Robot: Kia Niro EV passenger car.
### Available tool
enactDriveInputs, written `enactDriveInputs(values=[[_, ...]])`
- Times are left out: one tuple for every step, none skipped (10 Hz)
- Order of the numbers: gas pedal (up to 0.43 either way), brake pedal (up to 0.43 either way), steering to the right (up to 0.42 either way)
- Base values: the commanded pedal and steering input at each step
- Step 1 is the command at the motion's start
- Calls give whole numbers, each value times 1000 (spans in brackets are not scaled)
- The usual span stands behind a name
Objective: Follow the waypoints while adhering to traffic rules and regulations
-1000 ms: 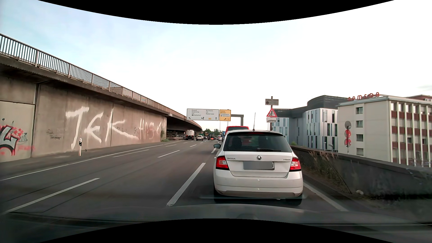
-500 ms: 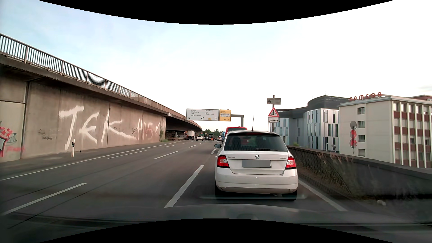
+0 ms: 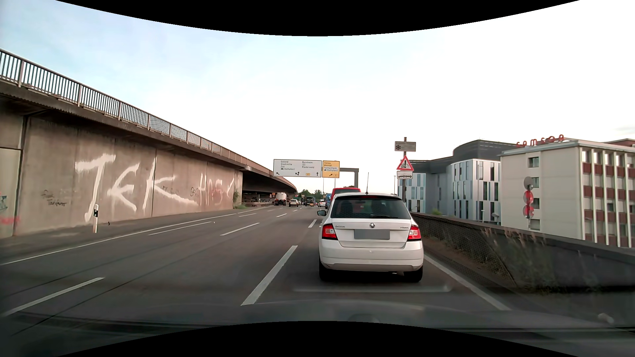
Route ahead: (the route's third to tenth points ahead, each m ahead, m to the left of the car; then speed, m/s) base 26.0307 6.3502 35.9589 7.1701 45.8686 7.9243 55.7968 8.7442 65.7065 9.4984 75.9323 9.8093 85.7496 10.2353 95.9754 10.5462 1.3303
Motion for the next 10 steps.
enactDriveInputs(values=[[59, 0, -5], [79, 0, -5], [87, 0, -5], [118, 0, -5], [130, 0, -5], [150, 0, -4], [169, 0, -4], [177, 0, -5], [197, 0, -4], [197, 0, -4]])
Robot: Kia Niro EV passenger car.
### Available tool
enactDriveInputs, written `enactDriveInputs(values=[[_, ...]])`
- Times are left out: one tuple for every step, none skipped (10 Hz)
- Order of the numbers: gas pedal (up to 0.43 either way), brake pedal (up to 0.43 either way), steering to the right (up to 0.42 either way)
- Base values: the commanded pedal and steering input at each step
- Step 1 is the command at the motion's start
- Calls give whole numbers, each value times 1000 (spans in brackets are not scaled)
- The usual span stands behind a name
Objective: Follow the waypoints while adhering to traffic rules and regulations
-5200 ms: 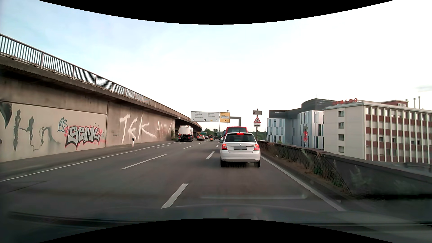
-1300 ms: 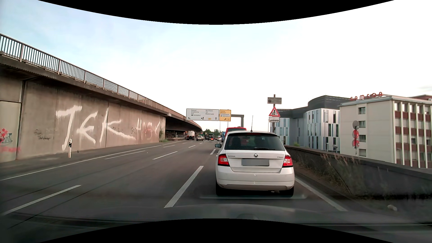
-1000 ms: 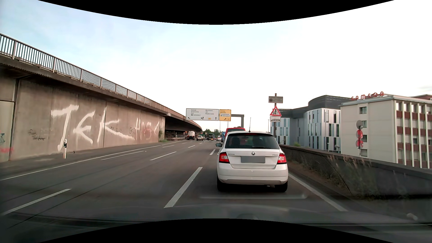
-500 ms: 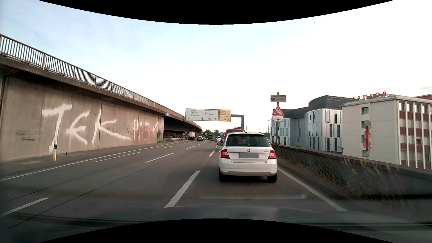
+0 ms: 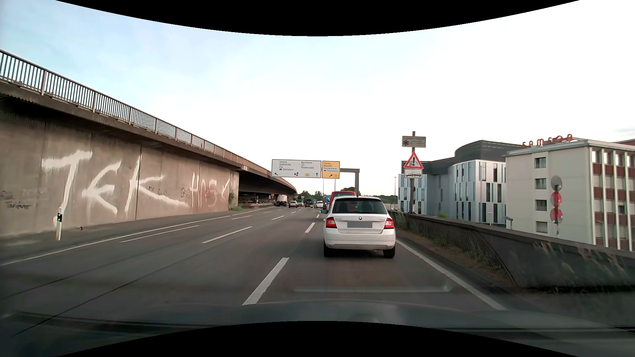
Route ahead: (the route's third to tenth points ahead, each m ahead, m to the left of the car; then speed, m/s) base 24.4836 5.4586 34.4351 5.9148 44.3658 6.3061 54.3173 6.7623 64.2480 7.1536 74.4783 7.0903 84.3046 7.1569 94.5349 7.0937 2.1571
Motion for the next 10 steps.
enactDriveInputs(values=[[209, 0, -5], [209, 0, -5], [209, 0, -5], [220, 0, -5], [228, 0, -5], [248, 0, -5], [260, 0, -5], [268, 0, -5], [268, 0, -5], [280, 0, -6]])
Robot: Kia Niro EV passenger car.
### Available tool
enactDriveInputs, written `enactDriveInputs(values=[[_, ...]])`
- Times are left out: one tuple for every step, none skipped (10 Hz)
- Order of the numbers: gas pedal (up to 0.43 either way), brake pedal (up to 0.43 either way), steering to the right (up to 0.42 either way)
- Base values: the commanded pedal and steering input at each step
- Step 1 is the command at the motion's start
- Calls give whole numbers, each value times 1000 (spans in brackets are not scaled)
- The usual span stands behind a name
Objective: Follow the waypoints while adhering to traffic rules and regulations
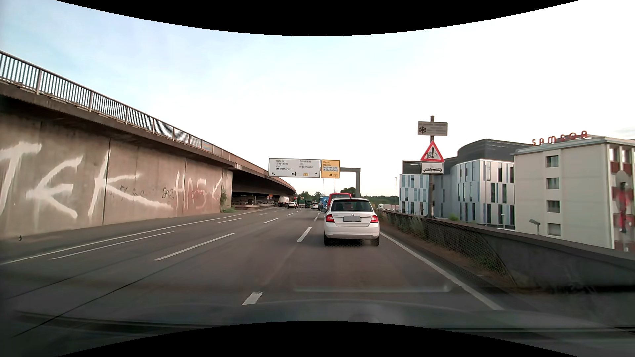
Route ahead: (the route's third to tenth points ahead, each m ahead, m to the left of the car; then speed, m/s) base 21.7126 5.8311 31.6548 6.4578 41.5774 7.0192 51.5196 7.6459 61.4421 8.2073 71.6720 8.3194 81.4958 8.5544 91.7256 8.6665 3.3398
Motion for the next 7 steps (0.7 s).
enactDriveInputs(values=[[280, 0, -6], [280, 0, -8], [280, 0, -9], [287, 0, -10], [287, 0, -10], [287, 0, -10], [287, 0, -10]])
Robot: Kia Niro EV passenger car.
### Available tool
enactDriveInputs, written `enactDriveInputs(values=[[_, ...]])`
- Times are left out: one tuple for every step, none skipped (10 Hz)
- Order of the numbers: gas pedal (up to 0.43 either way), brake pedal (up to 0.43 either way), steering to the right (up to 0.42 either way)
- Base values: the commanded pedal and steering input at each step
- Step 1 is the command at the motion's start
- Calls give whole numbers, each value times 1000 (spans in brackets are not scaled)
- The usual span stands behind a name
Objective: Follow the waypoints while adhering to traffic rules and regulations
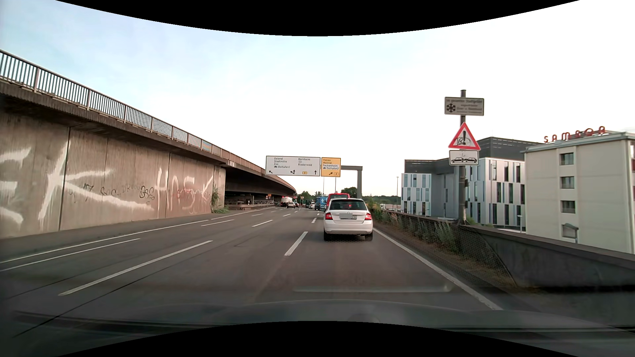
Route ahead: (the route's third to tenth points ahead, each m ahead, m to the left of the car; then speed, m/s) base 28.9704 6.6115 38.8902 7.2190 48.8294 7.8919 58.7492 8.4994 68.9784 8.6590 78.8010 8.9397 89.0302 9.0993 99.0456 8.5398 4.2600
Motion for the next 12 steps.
enactDriveInputs(values=[[287, 0, -11], [287, 0, -13], [287, 0, -17], [280, 0, -23], [280, 0, -29], [268, 0, -30], [268, 0, -31], [240, 0, -30], [197, 0, -31], [169, 0, -31], [150, 0, -32], [130, 0, -32]])
